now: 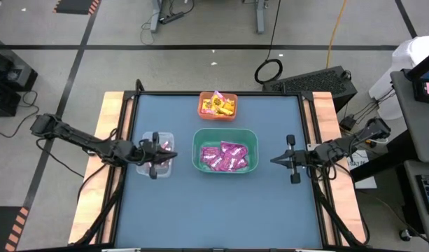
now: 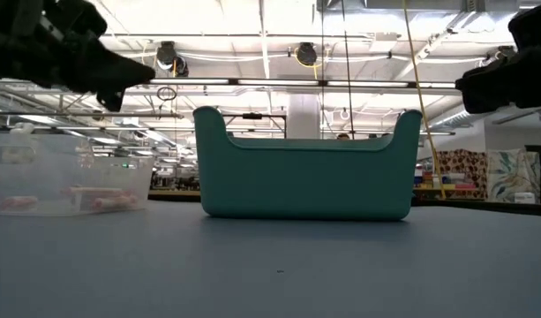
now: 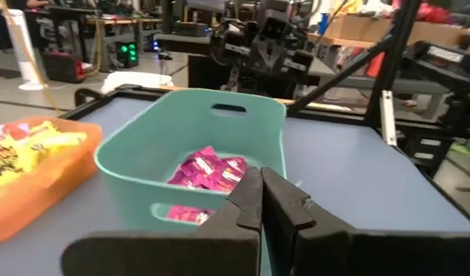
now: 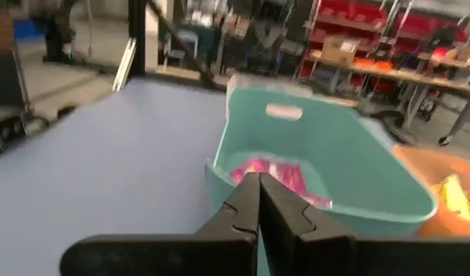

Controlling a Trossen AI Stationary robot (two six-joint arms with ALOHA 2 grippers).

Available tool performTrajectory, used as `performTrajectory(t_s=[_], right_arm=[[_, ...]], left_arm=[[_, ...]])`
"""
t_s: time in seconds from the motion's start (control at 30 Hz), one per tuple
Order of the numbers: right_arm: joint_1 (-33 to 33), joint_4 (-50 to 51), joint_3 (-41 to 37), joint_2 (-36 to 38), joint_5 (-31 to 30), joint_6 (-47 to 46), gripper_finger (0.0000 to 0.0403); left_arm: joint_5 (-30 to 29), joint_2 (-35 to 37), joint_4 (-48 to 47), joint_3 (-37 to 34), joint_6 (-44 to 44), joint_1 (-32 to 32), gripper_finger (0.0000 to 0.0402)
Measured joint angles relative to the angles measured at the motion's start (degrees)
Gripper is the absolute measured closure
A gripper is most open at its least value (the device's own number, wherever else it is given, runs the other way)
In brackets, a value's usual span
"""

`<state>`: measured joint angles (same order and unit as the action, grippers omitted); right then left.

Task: Sort candy
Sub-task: Return to Home Position

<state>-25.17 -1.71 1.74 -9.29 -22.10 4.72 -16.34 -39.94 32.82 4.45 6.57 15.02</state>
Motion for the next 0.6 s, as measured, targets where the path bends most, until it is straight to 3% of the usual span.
performTrajectory(t_s=[0.3, 0.6], right_arm=[[0.0, -1.1, -0.6, 0.5, 1.5, 1.0, 0.0403], [0.0, -1.2, -0.6, 2.6, 1.5, 0.4, 0.0403]], left_arm=[[1.5, 1.4, 3.8, -4.0, 3.2, 0.0, 0.0400], [1.5, 2.1, 3.7, -4.1, -1.0, 0.0, 0.0400]])
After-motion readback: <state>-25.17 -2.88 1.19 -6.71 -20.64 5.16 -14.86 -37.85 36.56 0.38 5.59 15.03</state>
